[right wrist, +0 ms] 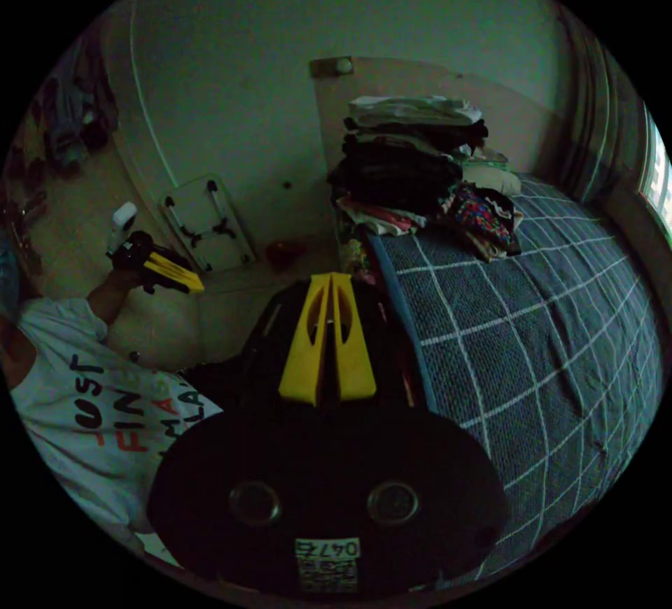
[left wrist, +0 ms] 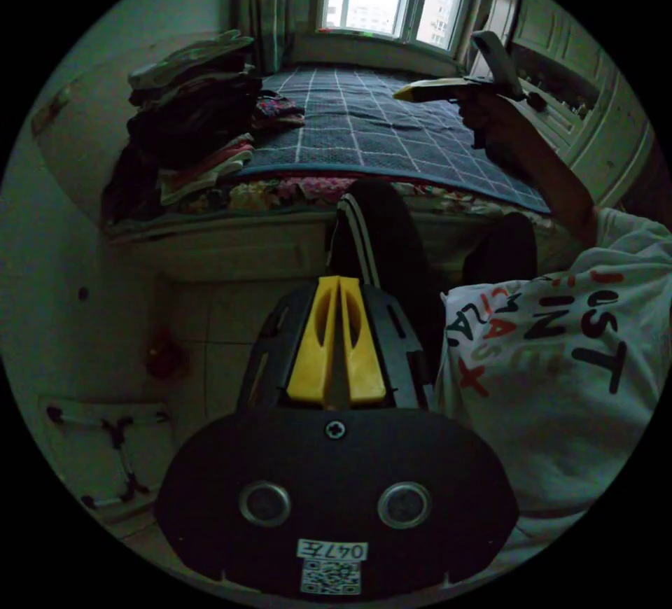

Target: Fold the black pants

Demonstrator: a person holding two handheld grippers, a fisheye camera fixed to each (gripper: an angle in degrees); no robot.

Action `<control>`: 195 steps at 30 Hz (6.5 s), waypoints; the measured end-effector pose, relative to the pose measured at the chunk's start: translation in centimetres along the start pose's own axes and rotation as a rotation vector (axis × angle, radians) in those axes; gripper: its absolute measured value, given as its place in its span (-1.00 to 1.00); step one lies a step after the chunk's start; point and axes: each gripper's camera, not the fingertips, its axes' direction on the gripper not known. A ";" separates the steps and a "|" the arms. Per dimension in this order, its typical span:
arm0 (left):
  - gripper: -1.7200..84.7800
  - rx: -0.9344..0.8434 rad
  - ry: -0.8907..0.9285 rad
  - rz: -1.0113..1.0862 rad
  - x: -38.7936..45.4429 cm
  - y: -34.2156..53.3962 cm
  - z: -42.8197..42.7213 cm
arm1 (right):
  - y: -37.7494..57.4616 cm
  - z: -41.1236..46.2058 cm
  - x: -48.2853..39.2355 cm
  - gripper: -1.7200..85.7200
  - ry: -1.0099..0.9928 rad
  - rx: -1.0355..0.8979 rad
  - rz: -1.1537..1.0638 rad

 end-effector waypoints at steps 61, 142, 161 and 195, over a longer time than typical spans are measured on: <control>-0.98 0.004 0.044 0.067 30.6 -24.5 8.8 | 32.9 -24.1 -4.4 -0.95 0.530 -0.018 0.133; -0.60 0.049 -0.066 0.464 62.0 -86.8 43.0 | 69.9 -36.9 19.3 -0.94 -0.104 0.257 0.213; -0.62 -0.064 0.182 0.684 60.3 -85.2 52.7 | 71.8 -42.2 18.0 -0.94 0.560 -0.105 0.545; -0.58 0.030 0.023 0.138 20.1 -73.8 46.9 | 57.6 -32.3 16.6 -0.83 0.578 -0.121 0.376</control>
